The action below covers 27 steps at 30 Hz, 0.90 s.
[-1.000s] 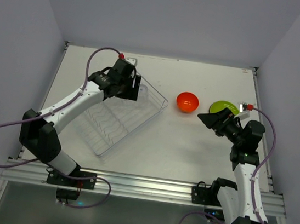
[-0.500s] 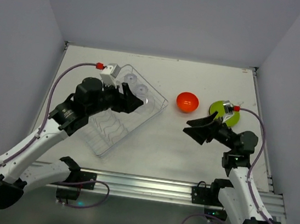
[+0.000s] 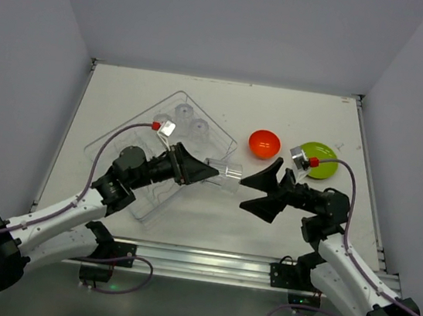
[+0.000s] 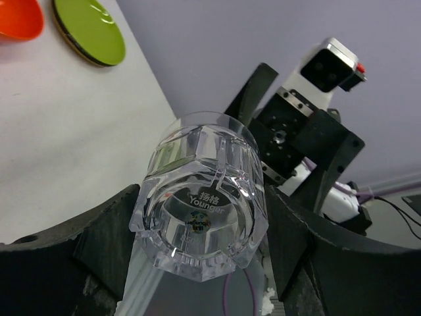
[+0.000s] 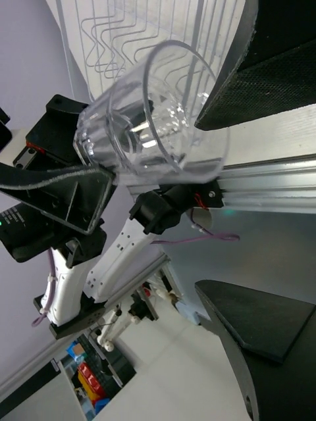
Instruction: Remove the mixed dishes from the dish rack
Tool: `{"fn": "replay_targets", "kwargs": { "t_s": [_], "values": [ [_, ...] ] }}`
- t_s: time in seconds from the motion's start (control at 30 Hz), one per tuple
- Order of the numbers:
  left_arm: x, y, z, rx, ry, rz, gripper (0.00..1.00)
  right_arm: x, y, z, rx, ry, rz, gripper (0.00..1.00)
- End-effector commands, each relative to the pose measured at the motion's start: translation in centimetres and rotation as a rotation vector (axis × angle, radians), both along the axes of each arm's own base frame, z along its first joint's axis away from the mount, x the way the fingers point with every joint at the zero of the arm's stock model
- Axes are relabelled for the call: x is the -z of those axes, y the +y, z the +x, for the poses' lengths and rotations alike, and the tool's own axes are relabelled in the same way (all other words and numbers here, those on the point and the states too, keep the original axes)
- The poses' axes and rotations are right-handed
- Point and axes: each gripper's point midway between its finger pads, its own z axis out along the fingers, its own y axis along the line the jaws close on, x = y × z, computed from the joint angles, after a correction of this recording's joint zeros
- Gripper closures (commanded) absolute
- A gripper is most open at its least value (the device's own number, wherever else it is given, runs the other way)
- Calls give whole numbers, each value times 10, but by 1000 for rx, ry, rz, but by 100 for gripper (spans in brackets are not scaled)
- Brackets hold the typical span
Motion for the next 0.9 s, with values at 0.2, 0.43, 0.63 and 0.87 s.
{"fn": "replay_targets", "kwargs": {
  "t_s": [0.2,0.43,0.63,0.87],
  "values": [
    [-34,-25,-25,96,-51,-185,100,-25,11,-6,-19,-127,82,24],
    [-34,-26,-29,111,-57,-189,100,-21,17,-11,-51,-128,76,56],
    [-32,-25,-30,112,-58,-185,100,-21,19,-10,-51,-121,79,77],
    [-25,-27,-28,111,-59,-138,97,-24,17,-11,-31,-144,88,100]
  ]
}}
